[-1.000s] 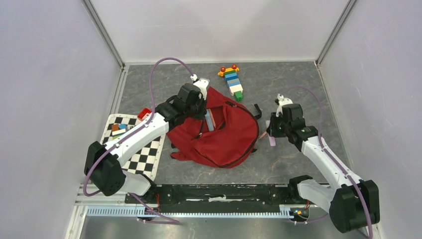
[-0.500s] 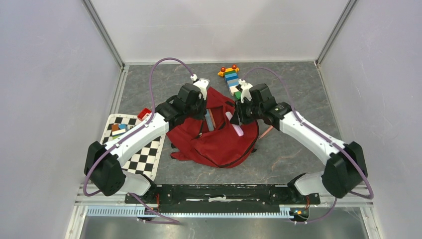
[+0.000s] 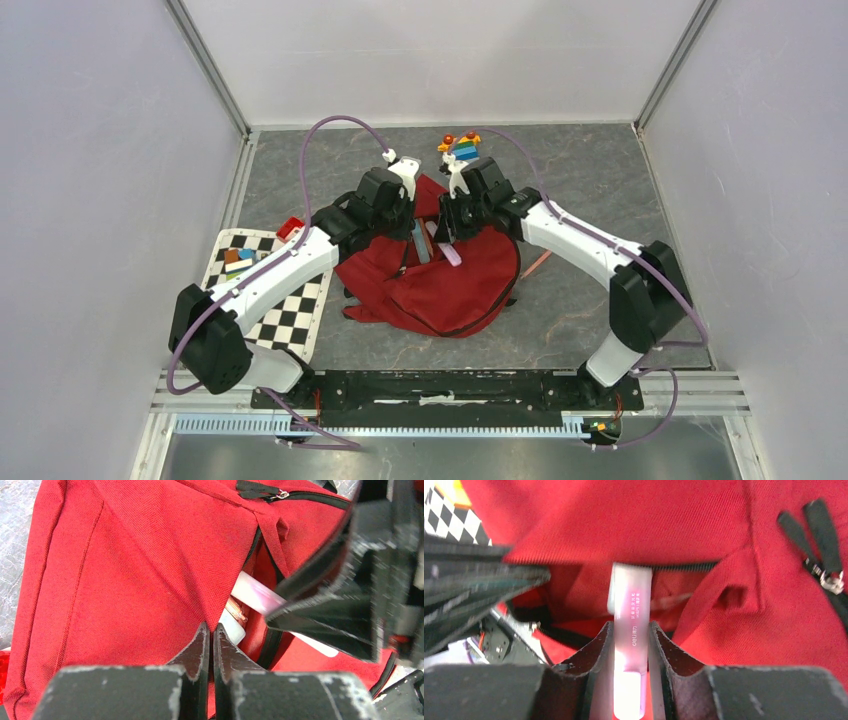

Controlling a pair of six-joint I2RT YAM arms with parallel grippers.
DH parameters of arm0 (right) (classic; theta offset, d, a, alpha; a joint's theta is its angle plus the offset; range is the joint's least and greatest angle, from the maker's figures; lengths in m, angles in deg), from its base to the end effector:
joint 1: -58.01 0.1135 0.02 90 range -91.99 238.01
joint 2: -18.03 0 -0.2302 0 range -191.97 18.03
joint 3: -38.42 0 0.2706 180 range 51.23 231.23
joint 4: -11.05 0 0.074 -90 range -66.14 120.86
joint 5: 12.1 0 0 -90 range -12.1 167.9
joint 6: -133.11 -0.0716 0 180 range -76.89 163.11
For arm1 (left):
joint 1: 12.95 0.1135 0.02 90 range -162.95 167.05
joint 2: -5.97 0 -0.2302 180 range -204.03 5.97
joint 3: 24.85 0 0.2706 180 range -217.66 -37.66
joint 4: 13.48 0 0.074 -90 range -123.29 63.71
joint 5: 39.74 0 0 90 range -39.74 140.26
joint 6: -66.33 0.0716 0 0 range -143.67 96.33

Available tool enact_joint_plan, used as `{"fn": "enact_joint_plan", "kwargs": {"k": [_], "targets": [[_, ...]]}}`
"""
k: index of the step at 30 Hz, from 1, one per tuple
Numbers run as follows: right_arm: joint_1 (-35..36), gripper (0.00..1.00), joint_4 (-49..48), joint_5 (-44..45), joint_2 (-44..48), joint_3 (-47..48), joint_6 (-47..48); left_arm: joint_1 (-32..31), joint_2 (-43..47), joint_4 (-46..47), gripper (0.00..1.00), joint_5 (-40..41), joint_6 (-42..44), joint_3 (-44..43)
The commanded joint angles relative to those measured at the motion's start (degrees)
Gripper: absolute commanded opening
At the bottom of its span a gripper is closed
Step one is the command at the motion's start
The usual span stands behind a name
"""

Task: Pack the student bag
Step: Place the stationery in the student bag.

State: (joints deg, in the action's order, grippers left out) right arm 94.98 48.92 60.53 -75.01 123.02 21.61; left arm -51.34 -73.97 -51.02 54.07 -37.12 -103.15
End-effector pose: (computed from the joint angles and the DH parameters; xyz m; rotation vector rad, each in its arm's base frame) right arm 0.3053 0.2566 0.2007 -0.4872 2.4517 0.8210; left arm 0.2875 -0.2217 0.2405 0.4581 2.2389 -0.4061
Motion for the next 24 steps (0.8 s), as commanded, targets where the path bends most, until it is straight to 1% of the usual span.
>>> {"fn": "enact_joint_plan", "kwargs": {"k": [1,5,7,14,17,22,23,24], "targets": [[0.12,0.0,-6.06,5.9,-4.31,5.8,-1.31,-0.37,2.26,1.79,0.02,-1.48,1.32,-0.95],[0.79,0.0,-10.22,9.54,-7.59,7.31,-1.83,-0.31,2.28,1.79,0.02,-1.39,1.35,-0.95],[1.85,0.0,-12.61,13.38,-8.32,6.8,-1.47,-0.32,2.19,1.79,0.02,-1.2,1.41,-0.95],[5.37,0.0,-24.48,26.87,-6.54,-1.01,1.26,-0.34,1.96,1.79,0.02,-1.19,1.41,-0.95],[5.92,0.0,-30.39,28.74,-6.09,-4.35,1.4,-0.33,2.0,1.79,0.02,-1.34,1.44,-0.96],[6.38,0.0,-32.45,32.22,-5.58,-6.55,0.99,-0.34,1.94,1.68,0.02,-1.0,1.58,-1.0],[6.36,0.01,-32.61,32.86,-5.26,-7.08,0.5,-0.28,1.98,1.7,0.02,-0.97,1.59,-0.99],[6.36,0.06,-32.61,33.31,-4.98,-7.46,0.14,-0.35,1.92,1.7,0.02,-1.0,1.59,-1.03]]}}
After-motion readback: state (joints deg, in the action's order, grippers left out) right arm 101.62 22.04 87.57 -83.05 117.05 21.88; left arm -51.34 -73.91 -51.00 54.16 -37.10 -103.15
